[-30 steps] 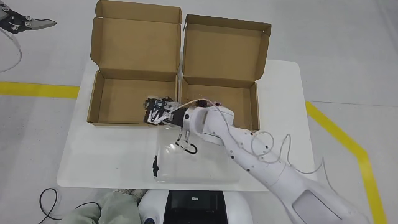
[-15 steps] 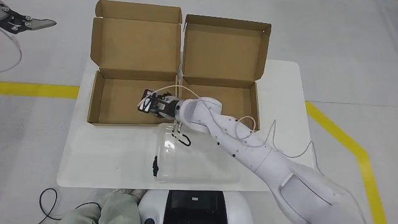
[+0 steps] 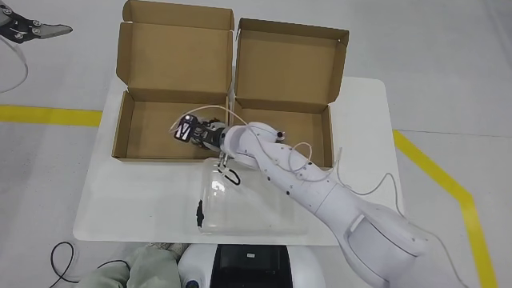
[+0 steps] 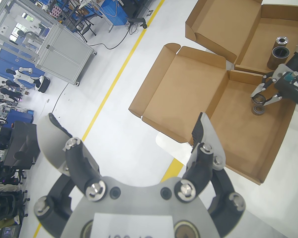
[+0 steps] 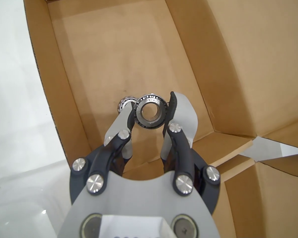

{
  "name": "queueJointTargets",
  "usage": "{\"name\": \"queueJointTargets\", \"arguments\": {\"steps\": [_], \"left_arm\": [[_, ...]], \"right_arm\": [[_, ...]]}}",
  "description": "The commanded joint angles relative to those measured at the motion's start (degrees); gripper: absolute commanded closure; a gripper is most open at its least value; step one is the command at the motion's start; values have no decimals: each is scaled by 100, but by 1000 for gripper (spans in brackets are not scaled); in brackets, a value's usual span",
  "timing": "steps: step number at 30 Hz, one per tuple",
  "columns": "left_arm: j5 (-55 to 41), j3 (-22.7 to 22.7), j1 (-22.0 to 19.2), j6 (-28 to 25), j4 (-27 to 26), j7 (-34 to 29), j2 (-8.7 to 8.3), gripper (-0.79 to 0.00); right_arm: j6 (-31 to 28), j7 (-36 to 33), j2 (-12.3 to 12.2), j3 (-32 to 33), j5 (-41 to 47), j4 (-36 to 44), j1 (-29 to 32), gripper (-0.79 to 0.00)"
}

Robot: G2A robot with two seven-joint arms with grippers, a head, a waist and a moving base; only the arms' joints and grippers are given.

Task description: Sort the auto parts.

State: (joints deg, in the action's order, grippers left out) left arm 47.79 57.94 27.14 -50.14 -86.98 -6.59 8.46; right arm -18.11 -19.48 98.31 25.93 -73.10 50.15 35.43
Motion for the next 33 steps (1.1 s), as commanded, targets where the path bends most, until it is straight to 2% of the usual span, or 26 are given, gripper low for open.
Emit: {"name": "queueJointTargets", "arguments": {"steps": [1,5,7,14,19,26,33], "left_arm": [[0,0,0,0,0,0,0,-785],[0,0,0,0,0,0,0,-785],[0,0,0,0,0,0,0,-785],[0,0,0,0,0,0,0,-785],[0,0,0,0,0,0,0,-785],[0,0,0,0,0,0,0,-785],[0,0,0,0,0,0,0,-785]], "right_arm": [[41,7,45,-16,-44,-82,-21,-160],[84,27,132,-30,-108,-248,-51,-203],[77,43,166,-32,-142,-321,-62,-249],[44,182,238,11,-274,-357,-65,-274],[-172,599,184,180,-272,-95,42,-286],[-578,1160,-151,606,-574,828,533,-299],[-1228,1597,-720,1456,-968,2427,1632,-345]]}}
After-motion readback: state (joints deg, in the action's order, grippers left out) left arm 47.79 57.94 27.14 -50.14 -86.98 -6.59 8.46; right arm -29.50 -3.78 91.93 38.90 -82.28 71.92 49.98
